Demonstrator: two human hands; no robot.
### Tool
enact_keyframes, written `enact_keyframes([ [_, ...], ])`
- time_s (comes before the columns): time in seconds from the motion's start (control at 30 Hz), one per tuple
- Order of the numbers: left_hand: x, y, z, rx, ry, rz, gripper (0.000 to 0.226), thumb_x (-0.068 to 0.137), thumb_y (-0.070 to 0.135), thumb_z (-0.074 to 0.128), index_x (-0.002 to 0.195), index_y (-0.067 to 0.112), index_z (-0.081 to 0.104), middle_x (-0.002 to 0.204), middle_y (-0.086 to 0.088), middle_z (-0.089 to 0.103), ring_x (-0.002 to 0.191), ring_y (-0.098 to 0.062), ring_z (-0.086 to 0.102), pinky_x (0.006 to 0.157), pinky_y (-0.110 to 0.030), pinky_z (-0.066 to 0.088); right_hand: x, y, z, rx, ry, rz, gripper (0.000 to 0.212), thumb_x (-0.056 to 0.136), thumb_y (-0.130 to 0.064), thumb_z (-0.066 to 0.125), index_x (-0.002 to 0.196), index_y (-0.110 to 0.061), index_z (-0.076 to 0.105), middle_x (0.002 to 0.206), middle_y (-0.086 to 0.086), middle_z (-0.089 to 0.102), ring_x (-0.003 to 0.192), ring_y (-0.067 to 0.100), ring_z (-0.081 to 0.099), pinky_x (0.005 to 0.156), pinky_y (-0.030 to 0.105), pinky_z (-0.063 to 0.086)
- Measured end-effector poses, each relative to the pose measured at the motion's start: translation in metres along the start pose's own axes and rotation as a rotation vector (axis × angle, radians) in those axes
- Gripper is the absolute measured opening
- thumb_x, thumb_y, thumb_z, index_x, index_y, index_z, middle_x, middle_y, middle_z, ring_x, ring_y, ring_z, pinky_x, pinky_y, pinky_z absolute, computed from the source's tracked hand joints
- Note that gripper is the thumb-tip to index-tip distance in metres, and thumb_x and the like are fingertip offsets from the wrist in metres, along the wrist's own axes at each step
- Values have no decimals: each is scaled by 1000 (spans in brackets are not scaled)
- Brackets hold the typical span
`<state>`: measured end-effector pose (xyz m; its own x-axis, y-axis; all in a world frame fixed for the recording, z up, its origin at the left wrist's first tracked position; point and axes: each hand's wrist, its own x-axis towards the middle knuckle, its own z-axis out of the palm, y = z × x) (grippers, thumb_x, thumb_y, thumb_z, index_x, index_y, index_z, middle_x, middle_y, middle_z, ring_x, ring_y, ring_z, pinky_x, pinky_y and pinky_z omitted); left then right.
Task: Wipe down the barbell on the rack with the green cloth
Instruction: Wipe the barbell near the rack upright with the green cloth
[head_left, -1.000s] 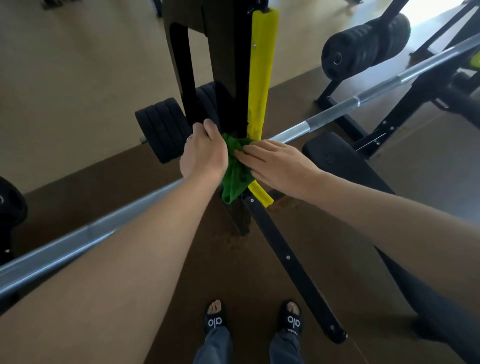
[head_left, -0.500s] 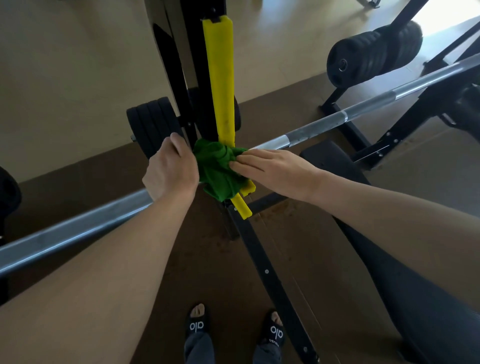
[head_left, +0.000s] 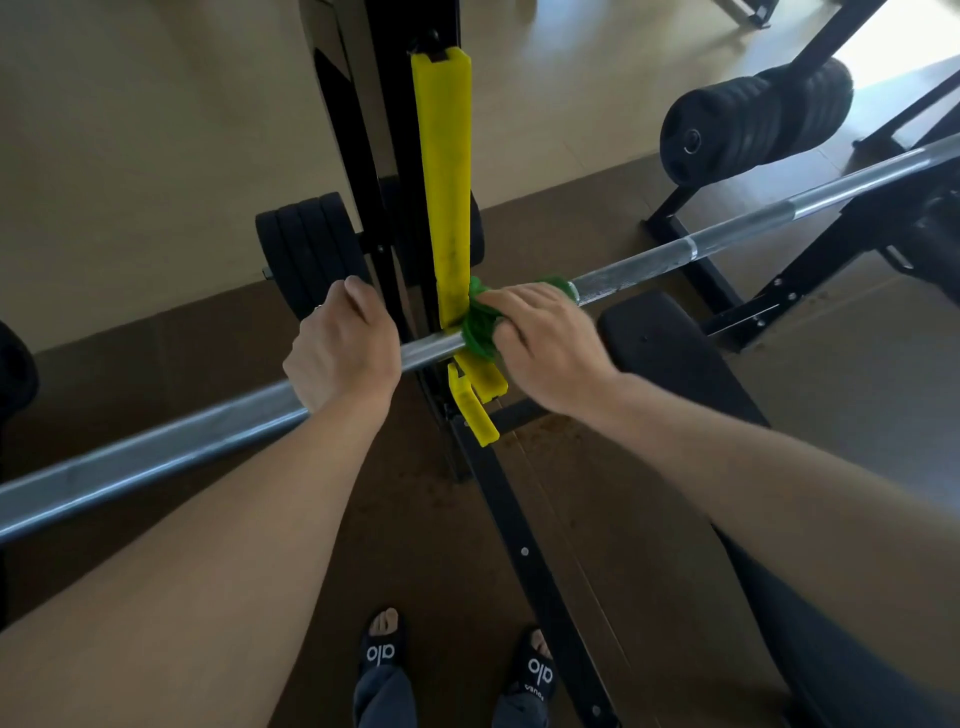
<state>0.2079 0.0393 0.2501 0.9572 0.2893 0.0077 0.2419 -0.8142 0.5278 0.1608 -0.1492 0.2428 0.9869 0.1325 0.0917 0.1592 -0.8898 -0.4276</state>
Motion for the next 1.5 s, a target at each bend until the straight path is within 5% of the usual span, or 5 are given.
enact_keyframes([
  [0.53,-1,-1,1,15,39,14,51,108,37,17,77,16,53,65,-2,52,56,-19,48,64,-38,37,17,102,-31,-452,-8,-4,45,108,-36,20,107,-17,61,103,2,68,98,26,61,102,42,43],
  [0.9,-5,4,2,76,95,11,53,109,39,18,79,12,53,62,1,42,65,-29,48,67,-40,35,21,12,34,-300,148,-33,45,108,-35,23,100,-19,65,95,-2,69,90,25,63,97,39,45],
  [1.2,-8,6,-1,65,87,-44,50,110,35,21,81,10,54,61,2,36,54,-20,34,69,-39,30,30,128,-34,-519,84,-70,40,106,-30,27,91,-15,61,85,5,69,77,30,64,81,42,47],
  [1.37,-7,7,6,122,110,3,54,109,38,19,80,11,55,60,0,39,64,-26,43,65,-40,32,25,97,-8,-448,252,174,40,106,-29,26,82,-18,56,74,-3,58,73,26,57,84,40,43],
  [1.5,-6,7,9,166,131,23,55,109,40,15,83,11,54,72,-9,52,68,-31,49,65,-42,36,23,41,17,-440,156,-14,37,105,-31,33,90,-18,64,86,-2,68,82,24,64,87,40,47],
])
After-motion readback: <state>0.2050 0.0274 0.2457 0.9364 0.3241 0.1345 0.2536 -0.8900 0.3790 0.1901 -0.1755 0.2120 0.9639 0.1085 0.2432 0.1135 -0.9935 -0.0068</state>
